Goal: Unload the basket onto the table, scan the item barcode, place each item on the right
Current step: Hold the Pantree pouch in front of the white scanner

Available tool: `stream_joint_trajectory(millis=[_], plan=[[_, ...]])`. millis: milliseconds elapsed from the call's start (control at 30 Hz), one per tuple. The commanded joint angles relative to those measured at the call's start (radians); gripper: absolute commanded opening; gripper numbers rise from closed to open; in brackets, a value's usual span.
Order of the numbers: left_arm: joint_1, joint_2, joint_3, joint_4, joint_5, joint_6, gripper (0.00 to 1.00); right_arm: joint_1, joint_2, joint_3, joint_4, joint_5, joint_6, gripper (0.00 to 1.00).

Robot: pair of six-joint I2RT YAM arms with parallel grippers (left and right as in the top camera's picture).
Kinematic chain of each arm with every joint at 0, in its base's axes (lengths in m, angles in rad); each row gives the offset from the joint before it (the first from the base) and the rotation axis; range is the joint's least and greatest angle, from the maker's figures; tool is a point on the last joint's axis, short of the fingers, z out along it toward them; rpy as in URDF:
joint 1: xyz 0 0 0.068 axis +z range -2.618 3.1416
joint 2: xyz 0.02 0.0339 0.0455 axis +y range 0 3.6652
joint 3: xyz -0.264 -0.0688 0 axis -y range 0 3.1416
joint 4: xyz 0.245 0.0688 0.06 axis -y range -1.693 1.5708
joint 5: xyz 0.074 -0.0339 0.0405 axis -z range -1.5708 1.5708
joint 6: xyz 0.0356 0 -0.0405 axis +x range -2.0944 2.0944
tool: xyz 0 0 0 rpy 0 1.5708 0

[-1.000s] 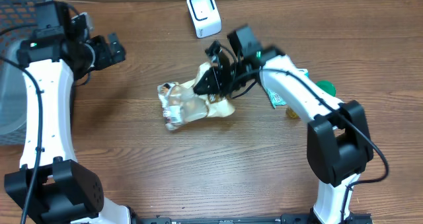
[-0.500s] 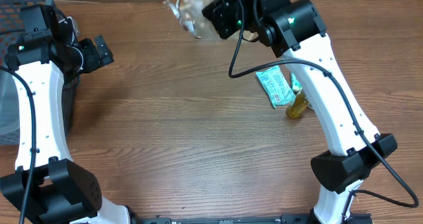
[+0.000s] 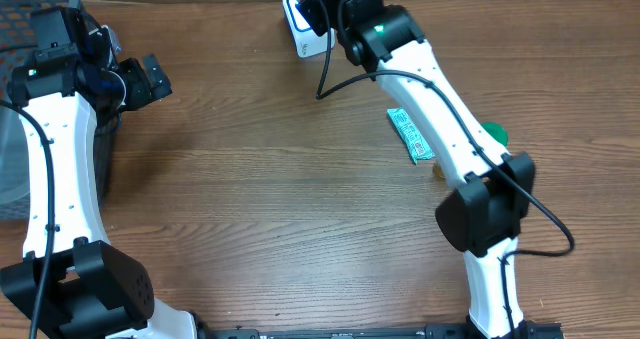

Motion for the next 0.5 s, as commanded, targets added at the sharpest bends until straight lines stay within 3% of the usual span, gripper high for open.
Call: stream_joint_trajectory(millis=[0,467], plan=[[-0.002,0.002,0.010,0.001,-0.010,-0.006,1.00,0.005,0.060,0.001,0.086,0.090,-0.117,0.20],[-0.003,0.002,0.010,0.001,-0.010,-0.006,1.00,0.005,0.097,0.001,0.308,0.089,-0.114,0.23]])
